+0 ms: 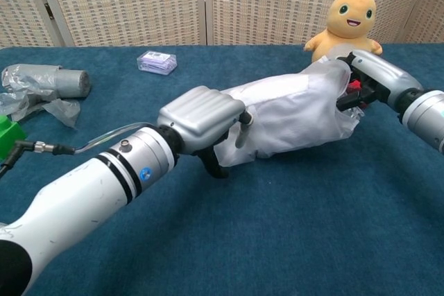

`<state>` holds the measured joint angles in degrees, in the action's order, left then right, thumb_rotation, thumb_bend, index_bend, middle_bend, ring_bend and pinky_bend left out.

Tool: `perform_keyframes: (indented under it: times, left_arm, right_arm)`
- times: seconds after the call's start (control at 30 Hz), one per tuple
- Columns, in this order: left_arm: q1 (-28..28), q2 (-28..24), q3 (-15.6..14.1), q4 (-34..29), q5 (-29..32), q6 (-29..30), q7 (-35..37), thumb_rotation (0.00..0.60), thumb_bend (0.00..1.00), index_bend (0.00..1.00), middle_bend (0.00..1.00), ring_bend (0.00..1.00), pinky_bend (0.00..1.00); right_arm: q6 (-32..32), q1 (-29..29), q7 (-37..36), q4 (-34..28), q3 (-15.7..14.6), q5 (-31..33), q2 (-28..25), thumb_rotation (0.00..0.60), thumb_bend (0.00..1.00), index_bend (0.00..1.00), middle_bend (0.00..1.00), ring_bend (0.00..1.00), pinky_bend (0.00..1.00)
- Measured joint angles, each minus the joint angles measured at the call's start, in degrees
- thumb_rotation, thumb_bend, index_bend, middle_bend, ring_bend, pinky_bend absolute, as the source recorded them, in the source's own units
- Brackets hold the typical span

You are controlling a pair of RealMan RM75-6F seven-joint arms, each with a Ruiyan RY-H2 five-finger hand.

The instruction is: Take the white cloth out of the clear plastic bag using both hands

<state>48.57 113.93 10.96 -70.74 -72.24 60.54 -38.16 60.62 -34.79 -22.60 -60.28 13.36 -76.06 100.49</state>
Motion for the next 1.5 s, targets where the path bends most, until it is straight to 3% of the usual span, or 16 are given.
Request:
perform_keyframes:
  times: [0.43, 0.8, 1.23, 1.5]
  left_arm:
    - [0.1, 1.5, 0.5, 1.6, 0.2, 0.6, -0.6, 0.600, 0.18, 0.55, 0.97, 0.77, 0.90]
    - [-0.1, 1.4, 0.0, 1.8, 0.0, 0.3, -0.4, 0.600, 0.24, 0.56, 0.96, 0.76, 0.89]
    - [0.3, 0.0, -0.4, 1.1, 0.1, -1.7, -0.4, 0.600, 0.25, 0.52, 0.95, 0.75, 0.89]
    - [0.4, 0.7, -0.3, 1.9, 0.2, -1.2, -1.6, 0.600, 0.25, 0.56, 0.95, 0.75, 0.89]
  right_arm:
    - [0.0, 0.2, -0.3, 0.0, 0.0, -0.1, -0.1, 0.600, 0.53, 0.78, 0.21, 0.08, 0.31]
    - [-0.2, 0.1, -0.6, 0.3, -0.1, -0.2, 0.3, 0.600, 0.53, 0.78, 0.21, 0.08, 0.31]
    - [-0.3, 0.2, -0.9, 0.3, 0.1, 0.1, 0.0, 0.600, 0.53, 0.78, 0.21, 0.08, 0.31]
    - [-0.4, 0.2, -1.3, 0.7, 0.1, -0.1, 0.3, 0.600, 0.53, 0.78, 0.21, 0.08, 0.31]
